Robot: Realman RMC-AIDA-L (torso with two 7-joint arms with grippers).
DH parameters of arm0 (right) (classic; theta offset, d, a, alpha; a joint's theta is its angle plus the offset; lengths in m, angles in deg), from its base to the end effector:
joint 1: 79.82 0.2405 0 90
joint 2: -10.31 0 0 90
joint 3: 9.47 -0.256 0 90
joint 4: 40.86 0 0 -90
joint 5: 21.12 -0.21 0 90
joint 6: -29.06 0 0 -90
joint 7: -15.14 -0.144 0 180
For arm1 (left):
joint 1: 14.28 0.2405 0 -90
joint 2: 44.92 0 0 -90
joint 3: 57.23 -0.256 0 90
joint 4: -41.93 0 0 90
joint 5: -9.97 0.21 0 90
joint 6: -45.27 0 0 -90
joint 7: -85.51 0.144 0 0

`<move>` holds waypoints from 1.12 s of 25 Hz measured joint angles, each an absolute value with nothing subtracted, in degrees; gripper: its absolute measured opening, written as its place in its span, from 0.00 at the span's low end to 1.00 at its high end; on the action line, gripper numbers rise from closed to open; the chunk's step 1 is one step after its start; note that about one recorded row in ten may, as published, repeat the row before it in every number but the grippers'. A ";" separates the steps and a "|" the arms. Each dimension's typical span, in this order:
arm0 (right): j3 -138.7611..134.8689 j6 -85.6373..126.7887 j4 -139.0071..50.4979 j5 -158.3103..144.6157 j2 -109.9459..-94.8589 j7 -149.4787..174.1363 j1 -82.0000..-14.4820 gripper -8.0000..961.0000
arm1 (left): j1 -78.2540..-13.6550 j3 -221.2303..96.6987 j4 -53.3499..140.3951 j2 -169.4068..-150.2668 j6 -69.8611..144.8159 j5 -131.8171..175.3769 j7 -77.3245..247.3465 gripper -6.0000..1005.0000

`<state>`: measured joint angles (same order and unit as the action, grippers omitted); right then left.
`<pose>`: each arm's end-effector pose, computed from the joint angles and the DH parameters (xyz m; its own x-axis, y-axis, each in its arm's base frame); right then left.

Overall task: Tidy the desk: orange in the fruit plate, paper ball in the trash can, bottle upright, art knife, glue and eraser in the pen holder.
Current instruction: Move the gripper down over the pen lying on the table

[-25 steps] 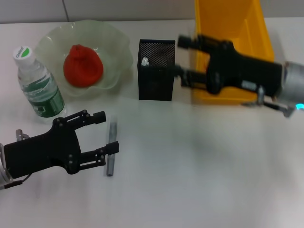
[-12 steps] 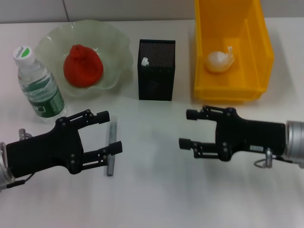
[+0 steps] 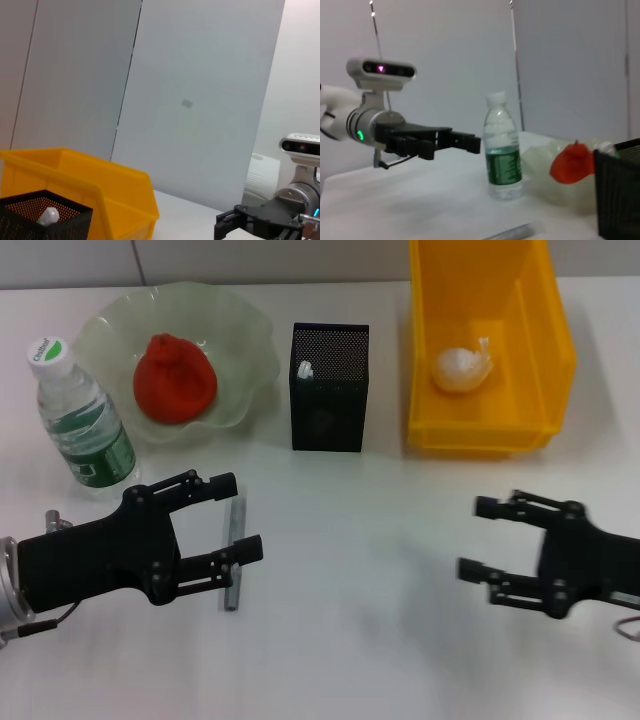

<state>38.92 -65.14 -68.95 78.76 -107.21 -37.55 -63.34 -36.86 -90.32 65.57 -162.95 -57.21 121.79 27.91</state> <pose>0.3096 0.2458 -0.0158 0.7846 -0.1544 -0.6005 -0.3494 -0.9102 -0.2224 -0.2901 0.2532 -0.0119 0.6918 0.2234 0.6866 0.3807 -0.9209 -0.0840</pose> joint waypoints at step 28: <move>25.03 -70.55 -69.33 91.36 -105.79 -36.68 -63.70 0.79 | -41.96 -95.29 74.19 -163.31 -58.38 120.84 0.87 0.80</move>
<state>25.03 -70.55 -69.33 91.36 -105.79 -36.68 -63.70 -41.96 -95.29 74.19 -163.31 -58.38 120.84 0.87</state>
